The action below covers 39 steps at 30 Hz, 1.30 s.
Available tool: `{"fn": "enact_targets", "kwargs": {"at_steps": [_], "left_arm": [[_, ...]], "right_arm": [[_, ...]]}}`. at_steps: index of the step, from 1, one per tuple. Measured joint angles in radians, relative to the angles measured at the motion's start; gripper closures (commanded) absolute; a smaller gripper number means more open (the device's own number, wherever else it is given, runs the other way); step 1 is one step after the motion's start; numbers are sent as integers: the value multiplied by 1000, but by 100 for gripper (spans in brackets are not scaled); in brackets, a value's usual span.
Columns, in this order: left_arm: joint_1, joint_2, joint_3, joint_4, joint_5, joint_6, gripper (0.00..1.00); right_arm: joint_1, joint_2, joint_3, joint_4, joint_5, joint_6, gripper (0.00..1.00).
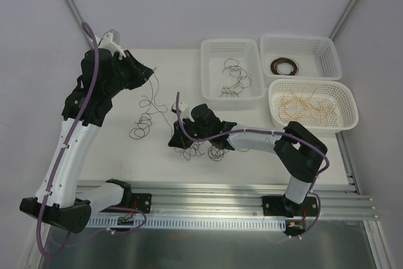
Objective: Untangle the cables
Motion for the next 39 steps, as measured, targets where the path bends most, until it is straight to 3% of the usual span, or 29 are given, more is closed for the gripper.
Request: {"fn": "enact_targets", "kwargs": {"at_steps": [3,8,12,20,28,33,39], "left_arm": [[0,0,-46,5,-5,4,79],[0,-17,-142,19,-6,15,30],[0,-93,-224,38,-5,31,10],[0,-431,-513,233,88,66,6],[0,-567,-819,384,171,72,6],[0,-648,-859,409,156,92,6],[0,-659,-875,492,241,110,5]], "right_arm": [[0,-64,5,-69,11,-19,99],[-7,-185,111,-225,46,-57,99],[-26,-220,258,-336,86,-67,99],[-76,-239,383,-492,129,-29,99],[-82,-239,414,-572,160,5,99],[-93,-240,416,-595,176,23,99],[-111,-243,420,-627,194,43,99]]}}
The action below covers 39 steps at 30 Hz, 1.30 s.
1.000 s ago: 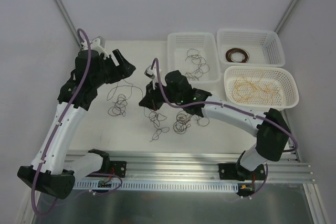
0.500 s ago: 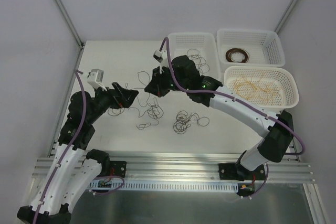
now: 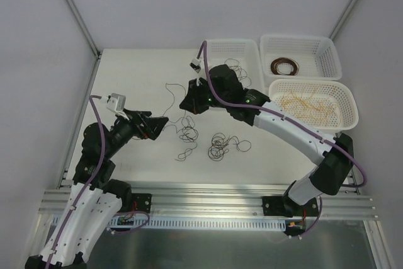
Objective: Untangle the cables
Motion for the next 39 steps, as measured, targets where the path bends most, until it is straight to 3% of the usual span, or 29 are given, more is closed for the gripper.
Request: {"fn": "enact_targets", "kwargs": {"at_steps": [5,8,13,19,22,30,39], "left_arm": [[-11,20,-58,74,62,-21,8],[-84,79,-87,140,50,-42,9],[-332,201,-135,266,-100,-18,10],[-430,332,-192,473,-303,31,14],[-449,406,-200,560,-370,51,21],[-481,568,-203,779,-481,83,55],[-507,759,-203,912,-512,56,68]], "right_arm": [[-9,-13,0,-9,9,24,99],[-10,-20,5,-8,16,42,99],[-10,-28,6,-6,20,69,99],[-10,-54,2,1,19,103,99],[-10,-74,0,10,19,113,99],[-10,-96,-9,18,19,125,99],[-10,-96,-9,20,6,138,99]]}}
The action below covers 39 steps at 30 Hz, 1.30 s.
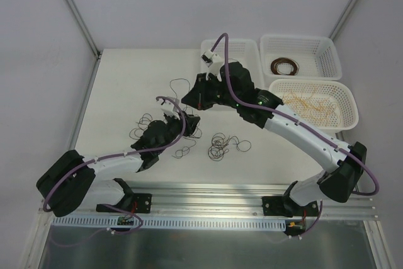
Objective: Untangle the cables
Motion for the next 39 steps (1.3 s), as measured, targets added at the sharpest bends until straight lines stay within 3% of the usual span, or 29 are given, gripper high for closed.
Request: {"fn": "enact_targets", "kwargs": {"at_steps": [4,10,22,29,34,39], "left_arm": [[-1,80,0,32,-16,-32,74],[-3,157,-46,79,-50,-121,76],[-7,236,-116,43,-132,-290,76],[-7,185,-145,-92,-247,-385,69],[-6,61,-157,-323,-383,-493,63],[35,-90,-168,-534,-474,-583,64]], "right_arm": [[0,0,2,-6,-2,-1,99],[-19,-1,57,-68,-3,-19,99],[-151,-69,368,-200,-36,-63,99],[-215,-105,478,-269,-63,-87,99],[-272,-129,505,-294,-67,-95,99],[-346,-169,506,-311,-75,-99,99]]}}
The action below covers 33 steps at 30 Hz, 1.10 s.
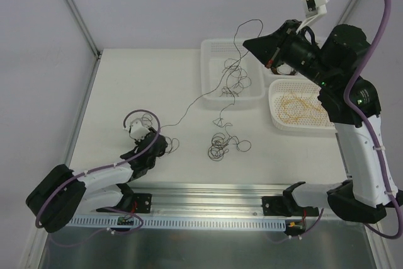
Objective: Untangle the cables
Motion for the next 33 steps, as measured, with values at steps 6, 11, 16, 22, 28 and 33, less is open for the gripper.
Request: {"fn": "enact_targets", "kwargs": {"at_steps": [6,11,16,22,28,33], "left_arm": [[183,-138,-39,-114,16,-27,54],[255,-209,-47,-181,63,-26,51],[275,-288,-29,-252,109,7,52],[288,-355,80,-352,114,74,67],[288,-383,152,-401,134,189,75],[288,-348,211,-426,210,299,61]], "right_arm": [[-82,-31,0,-2,-30,2,99],[-135,-39,-16,0,-60,2,99],[-171,-50,-102,0,-101,-2,99],[-174,-55,-299,-17,-126,-32,99],[-174,-65,-537,-21,-130,-75,99],[-169,-54,-665,-24,-128,-108,99]]}}
